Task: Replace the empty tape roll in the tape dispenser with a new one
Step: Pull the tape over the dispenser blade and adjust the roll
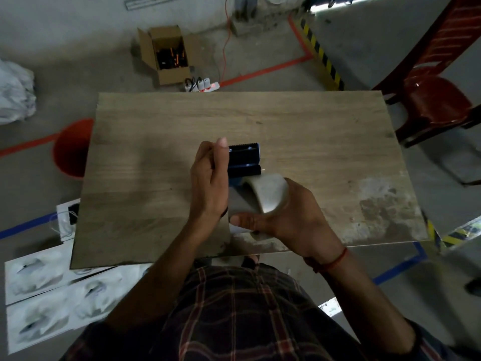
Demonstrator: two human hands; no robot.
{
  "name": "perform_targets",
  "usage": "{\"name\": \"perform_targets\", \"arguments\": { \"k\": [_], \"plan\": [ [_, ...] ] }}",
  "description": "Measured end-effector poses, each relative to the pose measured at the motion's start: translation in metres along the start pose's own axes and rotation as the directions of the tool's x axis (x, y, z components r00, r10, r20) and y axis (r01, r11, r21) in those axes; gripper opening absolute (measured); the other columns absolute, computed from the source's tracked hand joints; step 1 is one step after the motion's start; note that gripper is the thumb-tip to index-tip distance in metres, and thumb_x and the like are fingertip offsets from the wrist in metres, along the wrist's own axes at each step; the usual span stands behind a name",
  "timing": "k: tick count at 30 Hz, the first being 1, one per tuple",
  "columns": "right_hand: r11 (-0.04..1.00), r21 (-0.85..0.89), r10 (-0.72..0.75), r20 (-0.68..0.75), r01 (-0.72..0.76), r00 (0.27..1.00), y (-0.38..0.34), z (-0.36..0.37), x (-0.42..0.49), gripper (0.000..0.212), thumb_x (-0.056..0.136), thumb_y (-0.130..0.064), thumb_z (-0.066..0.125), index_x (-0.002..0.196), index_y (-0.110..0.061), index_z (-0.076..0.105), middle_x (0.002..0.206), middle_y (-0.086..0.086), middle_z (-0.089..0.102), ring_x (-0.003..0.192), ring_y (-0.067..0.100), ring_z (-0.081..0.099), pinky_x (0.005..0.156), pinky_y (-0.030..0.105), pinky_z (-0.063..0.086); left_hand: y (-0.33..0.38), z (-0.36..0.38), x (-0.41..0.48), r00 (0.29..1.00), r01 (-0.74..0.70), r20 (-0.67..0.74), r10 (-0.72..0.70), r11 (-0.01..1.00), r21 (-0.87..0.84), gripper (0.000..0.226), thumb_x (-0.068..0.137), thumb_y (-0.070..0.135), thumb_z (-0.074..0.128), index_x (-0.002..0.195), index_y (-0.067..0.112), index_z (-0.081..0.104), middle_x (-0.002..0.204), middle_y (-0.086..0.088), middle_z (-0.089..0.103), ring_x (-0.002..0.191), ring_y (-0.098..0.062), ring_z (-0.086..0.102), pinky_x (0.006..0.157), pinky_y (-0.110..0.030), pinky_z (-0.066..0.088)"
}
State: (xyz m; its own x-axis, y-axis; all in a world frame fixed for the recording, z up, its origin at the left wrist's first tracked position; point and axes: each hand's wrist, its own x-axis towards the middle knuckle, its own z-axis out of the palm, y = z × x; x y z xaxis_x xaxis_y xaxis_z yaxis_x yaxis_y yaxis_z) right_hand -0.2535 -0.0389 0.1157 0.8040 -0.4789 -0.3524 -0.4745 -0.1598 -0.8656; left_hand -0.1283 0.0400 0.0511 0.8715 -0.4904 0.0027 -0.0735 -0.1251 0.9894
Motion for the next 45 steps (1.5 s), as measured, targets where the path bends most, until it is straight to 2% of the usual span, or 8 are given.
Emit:
{"name": "perform_targets", "arguments": {
  "k": [5,14,22,26,32,36,39,45],
  "plan": [
    [0.997,-0.030,-0.075,-0.049,0.074,0.996,-0.006,0.000,0.004,0.049,0.061,-0.034,0.092,0.102,-0.022,0.067,0.074,-0.008,0.070,0.060,-0.003,0.066,0.054,0.013,0.050,0.004,0.001,-0.015,0.876,0.480,0.155,-0.457,0.794,-0.372,0.088,0.069,0.091,0.050,0.124,0.024,0.067,0.124,-0.008,0.069,0.117,-0.027,0.065,0.106,-0.053,0.045],
    [0.986,-0.141,-0.095,-0.021,0.092,0.995,0.000,0.008,0.013,0.042,0.070,-0.048,0.082,0.099,-0.021,0.068,0.082,-0.003,0.071,0.066,0.007,0.067,0.056,0.021,0.053,0.021,0.008,-0.013,0.939,0.306,-0.128,-0.320,0.945,-0.116,0.049,0.088,0.074,0.029,0.099,0.040,0.062,0.101,0.012,0.070,0.101,-0.012,0.066,0.098,-0.053,0.049],
    [0.979,-0.166,-0.135,-0.108,0.116,0.985,0.004,0.028,0.010,0.057,0.068,-0.041,0.075,0.117,-0.026,0.051,0.108,-0.015,0.053,0.108,0.015,0.055,0.083,0.034,0.055,0.023,0.010,-0.007,0.961,0.206,-0.137,-0.239,0.953,-0.222,0.037,0.106,0.047,0.027,0.098,0.034,0.060,0.093,0.010,0.066,0.085,0.006,0.063,0.076,-0.016,0.049],
    [0.957,-0.230,-0.228,-0.232,0.175,0.946,0.007,0.030,0.004,0.061,0.074,-0.026,0.079,0.119,-0.034,0.039,0.106,-0.024,0.041,0.102,0.006,0.050,0.085,0.028,0.050,0.015,0.001,-0.006,0.968,0.250,0.078,-0.238,0.935,-0.250,0.046,0.092,0.070,0.033,0.122,0.046,0.059,0.121,0.007,0.067,0.111,-0.016,0.065,0.100,-0.051,0.048],
    [0.877,-0.400,-0.369,-0.206,0.266,0.906,0.019,0.044,0.005,0.080,0.074,-0.022,0.076,0.140,-0.008,0.033,0.141,0.012,0.036,0.130,0.029,0.040,0.110,0.046,0.039,0.015,-0.008,-0.011,0.915,0.354,0.275,-0.294,0.914,-0.200,0.097,0.055,0.052,0.093,0.134,0.025,0.043,0.122,0.003,0.070,0.115,-0.022,0.066,0.104,-0.053,0.046],
    [0.793,-0.509,-0.394,-0.010,0.334,0.919,0.010,0.029,-0.006,0.067,0.076,-0.040,0.069,0.134,-0.013,0.049,0.138,0.004,0.044,0.127,0.022,0.042,0.106,0.034,0.041,0.010,-0.012,-0.010,0.860,0.491,0.333,-0.386,0.805,-0.334,0.084,0.056,0.025,0.088,0.130,0.013,0.049,0.117,-0.004,0.071,0.110,-0.024,0.068,0.096,-0.044,0.051],
    [0.837,-0.416,-0.446,-0.144,0.355,0.883,-0.006,-0.006,-0.008,0.029,0.081,-0.031,0.074,0.108,-0.024,0.069,0.104,-0.011,0.061,0.093,0.009,0.060,0.086,0.025,0.050,-0.002,-0.016,-0.011,0.822,0.554,0.405,-0.401,0.731,-0.399,0.081,0.053,0.017,0.086,0.126,0.013,0.052,0.112,-0.007,0.071,0.102,-0.024,0.069,0.082,-0.035,0.056],
    [0.740,-0.557,-0.529,-0.139,0.376,0.837,-0.009,-0.017,0.015,0.035,0.080,-0.018,0.078,0.114,-0.015,0.068,0.108,0.003,0.062,0.097,0.020,0.057,0.084,0.028,0.049,-0.006,-0.016,-0.016,0.800,0.513,0.443,-0.404,0.844,-0.156,0.084,0.053,0.029,0.081,0.130,0.030,0.046,0.126,-0.010,0.064,0.119,-0.029,0.062,0.101,-0.053,0.050]
  ]
}}
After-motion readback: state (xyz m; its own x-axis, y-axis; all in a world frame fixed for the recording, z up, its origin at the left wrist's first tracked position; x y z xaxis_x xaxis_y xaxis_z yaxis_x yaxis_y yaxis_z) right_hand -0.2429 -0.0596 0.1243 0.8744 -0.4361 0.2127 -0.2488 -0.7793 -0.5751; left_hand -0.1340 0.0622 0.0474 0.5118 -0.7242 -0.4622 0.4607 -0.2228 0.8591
